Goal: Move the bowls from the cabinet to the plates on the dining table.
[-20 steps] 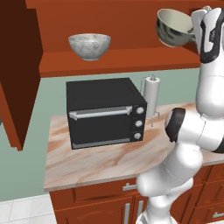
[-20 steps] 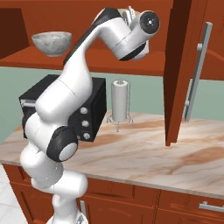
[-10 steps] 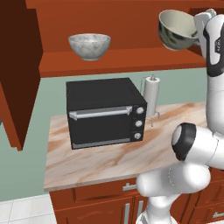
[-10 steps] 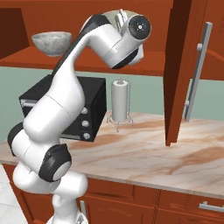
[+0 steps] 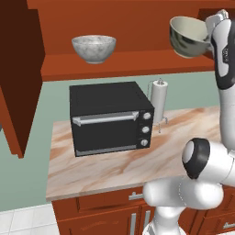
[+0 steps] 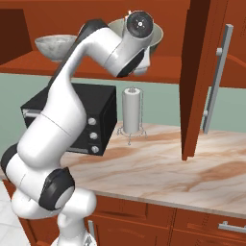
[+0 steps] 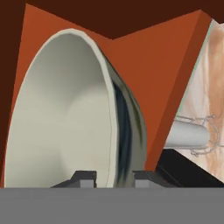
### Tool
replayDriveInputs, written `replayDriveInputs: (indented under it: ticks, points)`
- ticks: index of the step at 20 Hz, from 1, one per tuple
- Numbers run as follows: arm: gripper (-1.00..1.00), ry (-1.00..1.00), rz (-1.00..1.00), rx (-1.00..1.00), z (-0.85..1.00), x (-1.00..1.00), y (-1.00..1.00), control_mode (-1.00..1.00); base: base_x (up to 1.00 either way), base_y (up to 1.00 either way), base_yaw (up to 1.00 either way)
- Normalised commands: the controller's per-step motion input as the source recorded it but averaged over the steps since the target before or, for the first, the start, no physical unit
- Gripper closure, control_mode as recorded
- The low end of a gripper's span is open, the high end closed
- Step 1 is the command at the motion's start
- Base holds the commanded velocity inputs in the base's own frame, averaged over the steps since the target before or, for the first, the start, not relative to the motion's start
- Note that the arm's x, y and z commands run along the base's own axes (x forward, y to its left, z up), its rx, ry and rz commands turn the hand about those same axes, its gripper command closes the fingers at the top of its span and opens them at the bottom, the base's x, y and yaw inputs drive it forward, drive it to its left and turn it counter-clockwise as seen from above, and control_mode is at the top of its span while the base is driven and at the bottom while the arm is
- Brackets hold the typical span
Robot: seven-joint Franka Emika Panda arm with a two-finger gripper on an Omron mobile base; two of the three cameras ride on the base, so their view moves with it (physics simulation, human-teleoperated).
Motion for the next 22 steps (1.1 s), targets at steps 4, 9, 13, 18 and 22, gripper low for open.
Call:
replayDriveInputs:
  ticks: [4,9,13,18,22]
  points:
    - [1.0,0.06,-0.05,0.06,0.21,-0.38,-0.06,-1.0,0.0,0.0,0.0]
    - [1.0,0.0,-0.03,0.03,0.2,-0.47,-0.01,-1.0,0.0,0.0,0.0]
    - [1.0,0.0,-0.03,0.01,0.09,-0.49,0.06,-1.0,0.0,0.0,0.0]
    - [1.0,-0.04,-0.02,-0.01,0.0,-0.45,0.26,-1.0,0.0,0.0,0.0]
    - [1.0,-0.05,-0.01,-0.03,0.0,-0.43,0.29,-1.0,0.0,0.0,0.0]
